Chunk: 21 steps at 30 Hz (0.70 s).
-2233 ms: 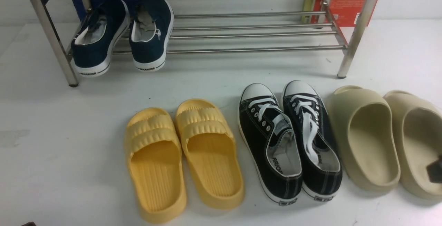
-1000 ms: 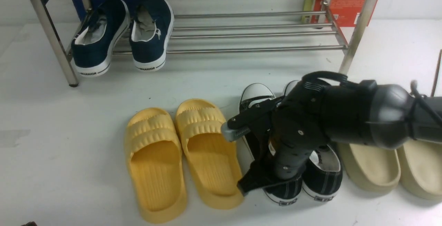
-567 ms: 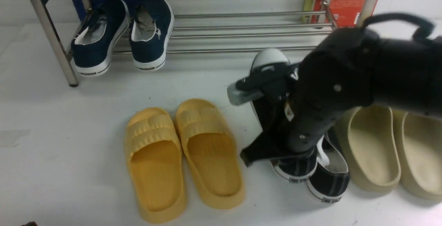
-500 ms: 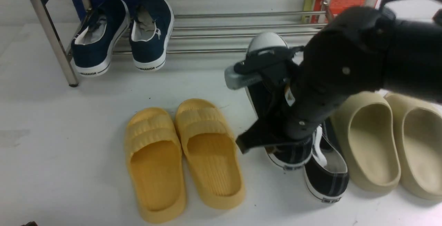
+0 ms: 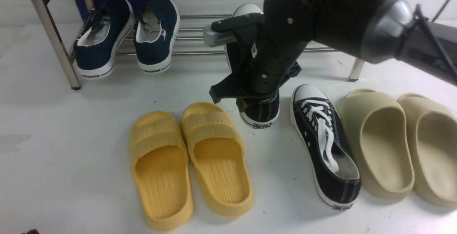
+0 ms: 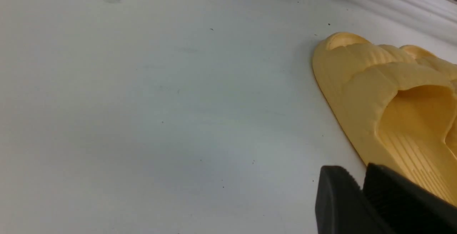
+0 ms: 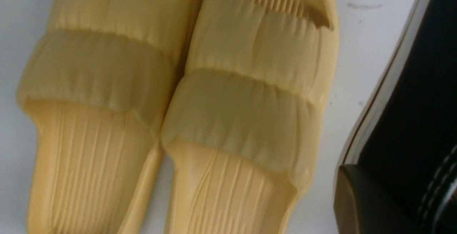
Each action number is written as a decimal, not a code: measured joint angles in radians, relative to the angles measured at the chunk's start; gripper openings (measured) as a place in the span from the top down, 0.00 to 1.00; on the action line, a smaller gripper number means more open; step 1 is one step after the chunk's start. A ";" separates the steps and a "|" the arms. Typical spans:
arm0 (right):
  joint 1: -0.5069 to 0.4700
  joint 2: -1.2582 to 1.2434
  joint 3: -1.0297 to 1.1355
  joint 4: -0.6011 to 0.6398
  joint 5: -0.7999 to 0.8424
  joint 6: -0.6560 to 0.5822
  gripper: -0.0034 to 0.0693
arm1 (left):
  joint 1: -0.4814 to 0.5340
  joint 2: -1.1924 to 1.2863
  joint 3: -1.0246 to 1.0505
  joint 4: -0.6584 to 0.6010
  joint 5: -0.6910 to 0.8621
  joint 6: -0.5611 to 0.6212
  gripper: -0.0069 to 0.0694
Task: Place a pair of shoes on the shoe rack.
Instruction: Use the right arm to put a shoe into the shoe rack
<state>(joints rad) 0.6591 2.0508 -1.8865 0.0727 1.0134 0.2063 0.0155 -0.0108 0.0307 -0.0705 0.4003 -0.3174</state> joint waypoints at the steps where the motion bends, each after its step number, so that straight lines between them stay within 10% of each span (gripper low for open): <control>1: -0.013 0.029 -0.035 0.012 0.000 -0.008 0.91 | 0.000 0.000 0.000 0.000 0.000 0.000 0.74; 21: -0.145 0.422 -0.605 0.080 0.019 -0.087 0.91 | 0.000 0.000 0.000 0.000 0.000 0.000 0.74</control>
<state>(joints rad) 0.5143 2.4725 -2.4915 0.1523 1.0325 0.1196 0.0155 -0.0108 0.0307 -0.0705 0.4003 -0.3174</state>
